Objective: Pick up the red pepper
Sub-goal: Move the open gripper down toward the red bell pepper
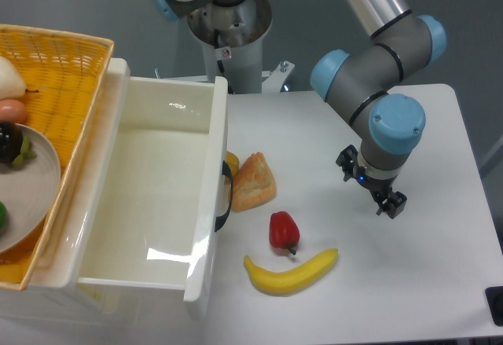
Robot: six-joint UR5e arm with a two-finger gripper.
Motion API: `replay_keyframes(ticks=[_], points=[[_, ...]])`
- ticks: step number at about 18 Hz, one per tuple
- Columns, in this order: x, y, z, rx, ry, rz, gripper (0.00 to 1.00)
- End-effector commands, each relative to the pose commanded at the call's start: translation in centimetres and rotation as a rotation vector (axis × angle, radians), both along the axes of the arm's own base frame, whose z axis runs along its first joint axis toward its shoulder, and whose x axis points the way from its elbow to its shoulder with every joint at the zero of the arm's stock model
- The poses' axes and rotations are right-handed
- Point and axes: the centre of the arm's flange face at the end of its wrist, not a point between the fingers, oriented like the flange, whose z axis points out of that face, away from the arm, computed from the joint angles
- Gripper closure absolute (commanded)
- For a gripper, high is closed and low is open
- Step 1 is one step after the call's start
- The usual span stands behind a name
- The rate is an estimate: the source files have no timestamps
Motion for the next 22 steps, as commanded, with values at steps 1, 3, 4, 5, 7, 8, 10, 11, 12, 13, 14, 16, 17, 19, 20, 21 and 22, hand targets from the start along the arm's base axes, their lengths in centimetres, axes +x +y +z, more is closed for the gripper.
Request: replay_keyframes(ticks=[1, 3, 4, 5, 7, 8, 10, 11, 12, 13, 14, 16, 17, 19, 20, 21, 22], points=[[0.0, 0.0, 0.0, 0.0, 0.0, 0.006, 0.0], [0.0, 0.0, 0.1, 0.002, 0.002, 0.02, 0.0], [0.2, 0.2, 0.0, 0.0, 0.002, 0.035, 0.0], [0.5, 0.4, -0.2, -0.001, 0.002, 0.082, 0.0], [1.5, 1.4, -0.7, -0.005, 0.001, 0.194, 0.0], [1.8, 1.4, -0.9, -0.006, -0.001, 0.208, 0.0], [1.8, 1.5, -1.1, 0.008, 0.013, 0.207, 0.0], [2.0, 1.5, -1.4, 0.033, 0.005, 0.209, 0.0], [2.4, 1.7, -1.9, 0.07, -0.02, 0.211, 0.0], [2.7, 1.9, -2.1, 0.099, -0.033, 0.213, 0.0], [2.9, 1.8, -2.3, 0.105, -0.038, 0.215, 0.0], [3.4, 1.9, -2.3, 0.103, -0.041, 0.213, 0.0], [4.2, 1.8, -3.0, 0.092, -0.056, 0.205, 0.0], [5.4, 2.4, -2.6, 0.092, -0.056, 0.187, 0.0], [5.6, 2.7, -2.6, 0.093, -0.055, 0.179, 0.0], [5.7, 2.8, -2.4, 0.095, -0.053, 0.177, 0.0], [6.0, 2.9, -1.9, 0.097, -0.049, 0.172, 0.0]])
